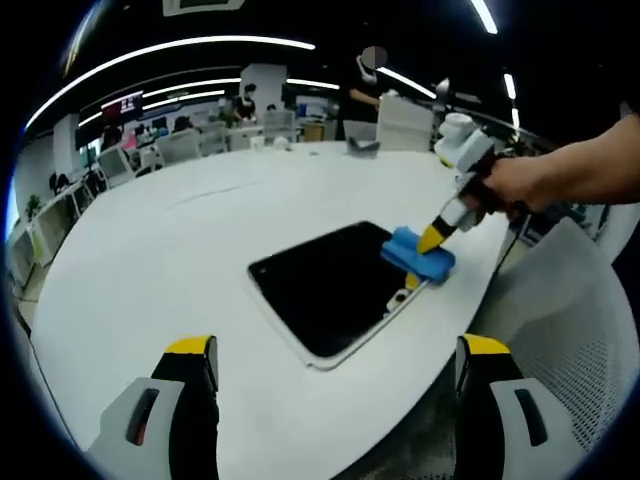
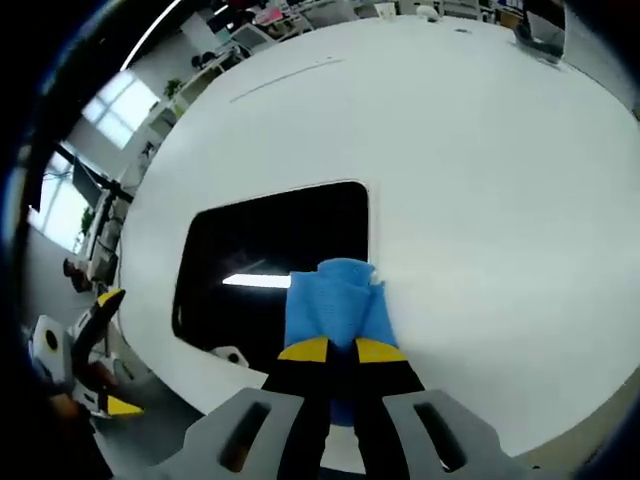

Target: Wipe the mirror surface with the cleaning cloth until all visible marks leave the cleaned area.

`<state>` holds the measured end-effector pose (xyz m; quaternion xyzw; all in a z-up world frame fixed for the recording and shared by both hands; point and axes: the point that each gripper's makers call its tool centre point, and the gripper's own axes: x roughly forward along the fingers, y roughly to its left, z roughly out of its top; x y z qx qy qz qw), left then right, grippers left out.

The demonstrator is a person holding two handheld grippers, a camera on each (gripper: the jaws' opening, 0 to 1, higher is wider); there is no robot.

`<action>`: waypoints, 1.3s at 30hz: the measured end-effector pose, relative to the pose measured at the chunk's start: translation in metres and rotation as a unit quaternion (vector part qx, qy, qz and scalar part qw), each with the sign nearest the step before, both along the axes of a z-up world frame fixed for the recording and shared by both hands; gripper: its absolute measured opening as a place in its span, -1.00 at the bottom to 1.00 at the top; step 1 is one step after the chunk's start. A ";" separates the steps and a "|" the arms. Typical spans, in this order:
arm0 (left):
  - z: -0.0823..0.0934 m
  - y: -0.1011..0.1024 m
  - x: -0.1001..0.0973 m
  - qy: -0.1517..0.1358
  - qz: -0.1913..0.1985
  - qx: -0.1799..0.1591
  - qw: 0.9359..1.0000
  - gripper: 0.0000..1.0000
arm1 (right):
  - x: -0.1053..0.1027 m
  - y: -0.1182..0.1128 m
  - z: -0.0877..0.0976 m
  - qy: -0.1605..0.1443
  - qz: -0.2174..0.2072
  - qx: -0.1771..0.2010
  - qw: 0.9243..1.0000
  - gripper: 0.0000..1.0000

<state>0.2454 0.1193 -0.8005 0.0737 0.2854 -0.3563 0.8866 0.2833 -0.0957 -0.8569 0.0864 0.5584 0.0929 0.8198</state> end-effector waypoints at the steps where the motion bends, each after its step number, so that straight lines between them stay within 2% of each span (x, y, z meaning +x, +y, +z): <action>1: 0.001 0.001 0.001 -0.005 0.002 0.003 1.000 0.99 | -0.001 0.002 0.000 -0.001 -0.003 -0.001 1.000 -0.96; 5: -0.002 0.005 0.002 0.005 0.013 0.005 1.000 0.99 | -0.002 0.003 0.001 -0.001 -0.007 -0.005 1.000 -0.96; 13: 0.000 0.001 0.002 -0.005 -0.001 0.008 1.000 0.99 | -0.002 0.009 0.001 -0.002 -0.002 -0.017 1.000 -0.96; 28: 0.001 0.000 0.001 -0.007 -0.003 0.005 1.000 0.99 | -0.003 0.026 0.001 0.001 0.001 -0.010 1.000 -0.97; 39: -0.001 0.004 0.002 -0.002 0.006 0.008 1.000 0.99 | 0.001 0.053 0.000 -0.001 0.021 -0.002 1.000 -0.96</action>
